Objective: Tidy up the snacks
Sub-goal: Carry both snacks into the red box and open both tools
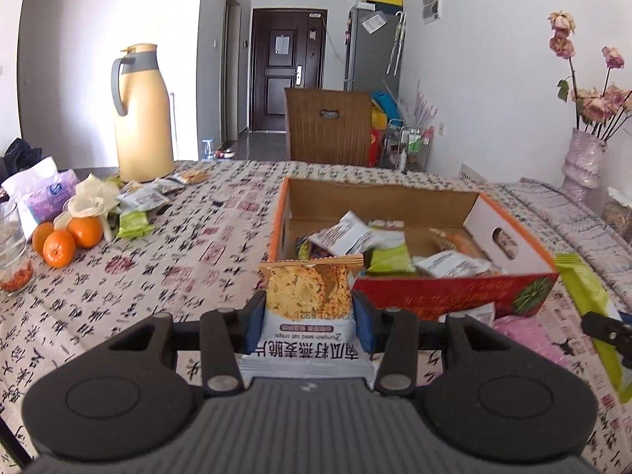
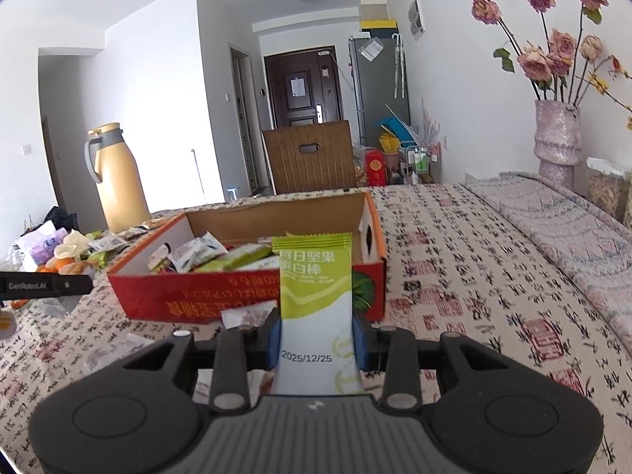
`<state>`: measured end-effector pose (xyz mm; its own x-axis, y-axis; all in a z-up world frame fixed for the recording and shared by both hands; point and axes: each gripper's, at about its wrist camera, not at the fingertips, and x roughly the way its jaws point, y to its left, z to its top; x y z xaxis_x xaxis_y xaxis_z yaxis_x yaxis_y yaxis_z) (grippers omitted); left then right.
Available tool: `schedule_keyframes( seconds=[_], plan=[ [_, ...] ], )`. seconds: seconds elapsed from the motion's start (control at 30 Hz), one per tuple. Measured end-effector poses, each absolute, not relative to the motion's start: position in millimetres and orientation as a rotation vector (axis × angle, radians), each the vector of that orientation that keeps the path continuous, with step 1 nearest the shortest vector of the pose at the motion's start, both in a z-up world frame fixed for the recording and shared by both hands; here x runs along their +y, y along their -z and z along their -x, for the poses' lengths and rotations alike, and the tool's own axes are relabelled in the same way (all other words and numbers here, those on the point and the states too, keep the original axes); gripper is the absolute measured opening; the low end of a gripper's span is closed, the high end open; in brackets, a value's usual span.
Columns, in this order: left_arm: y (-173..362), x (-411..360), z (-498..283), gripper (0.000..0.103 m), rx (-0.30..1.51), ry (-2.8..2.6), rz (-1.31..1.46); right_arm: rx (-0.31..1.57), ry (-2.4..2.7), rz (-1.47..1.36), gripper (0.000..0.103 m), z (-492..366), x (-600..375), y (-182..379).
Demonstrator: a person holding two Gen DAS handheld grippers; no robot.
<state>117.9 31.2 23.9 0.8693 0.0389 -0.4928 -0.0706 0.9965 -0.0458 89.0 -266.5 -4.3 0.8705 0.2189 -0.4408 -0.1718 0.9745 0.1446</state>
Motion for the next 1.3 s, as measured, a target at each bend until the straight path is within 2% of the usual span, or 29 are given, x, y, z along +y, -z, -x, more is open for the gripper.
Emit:
schedule_keyframes(
  seconds=[0.7,1.3],
  plan=[
    [-49,-7,-186,0.046,0.453,-0.03,0.069,0.401,-0.27,-0.083,0.034,-162,-235,-26],
    [-25,6,-255,0.046,0.482,-0.086,0.1,0.45,-0.258,-0.089,0.034,-245,-226,-1]
  ],
)
